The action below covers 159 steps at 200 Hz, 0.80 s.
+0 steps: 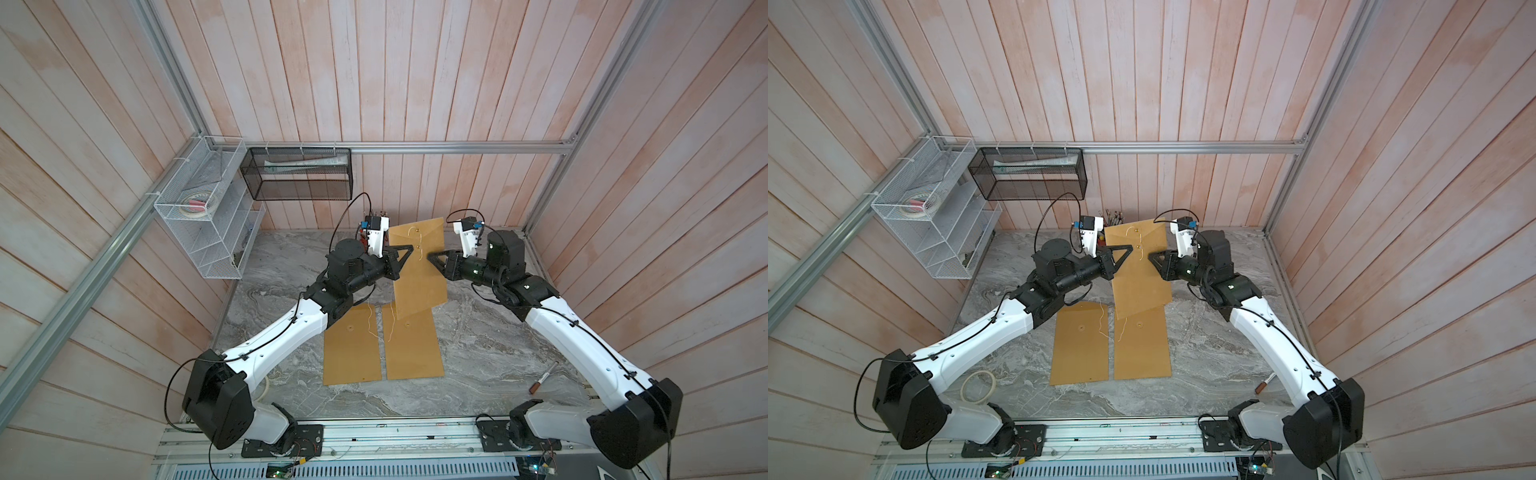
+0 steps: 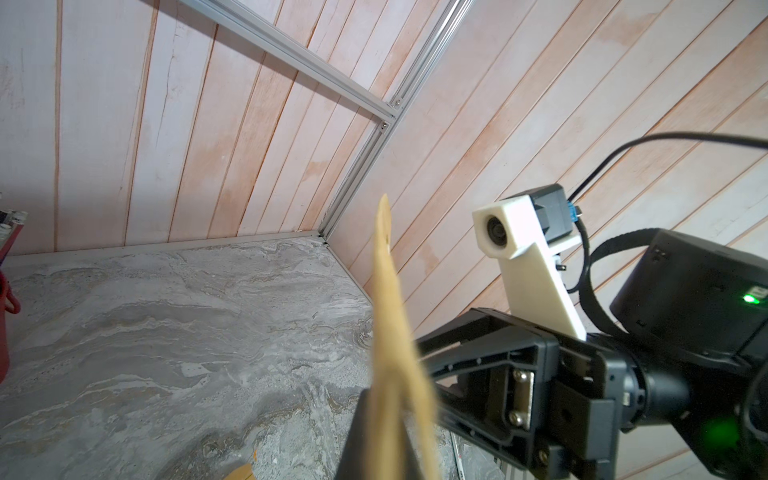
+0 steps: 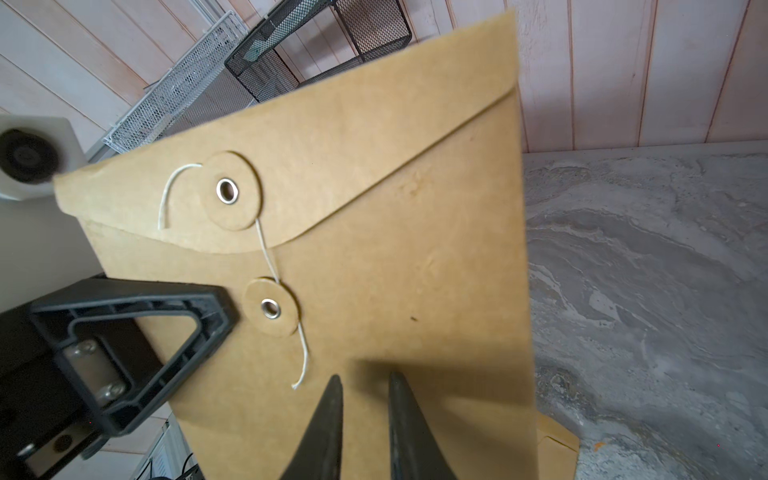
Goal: Open the file bag
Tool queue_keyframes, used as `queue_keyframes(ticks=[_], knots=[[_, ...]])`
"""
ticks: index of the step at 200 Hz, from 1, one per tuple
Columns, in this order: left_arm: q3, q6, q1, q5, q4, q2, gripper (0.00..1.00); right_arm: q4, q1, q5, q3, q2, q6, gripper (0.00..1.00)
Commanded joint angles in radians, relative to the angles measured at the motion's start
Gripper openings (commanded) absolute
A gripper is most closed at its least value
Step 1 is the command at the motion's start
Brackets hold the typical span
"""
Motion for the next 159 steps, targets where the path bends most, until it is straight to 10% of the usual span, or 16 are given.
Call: queue_keyframes(ticks=[1,159], knots=[[0.003,0.017,-0.008,-0.012,0.03,0.008,0.0,0.053,0.012,0.001,0.021,0.008,0.023,0.22],[-0.011,0.023,-0.026,-0.025,0.079,0.015,0.0,0.123,0.059,-0.038,0.021,0.069,0.09,0.25]])
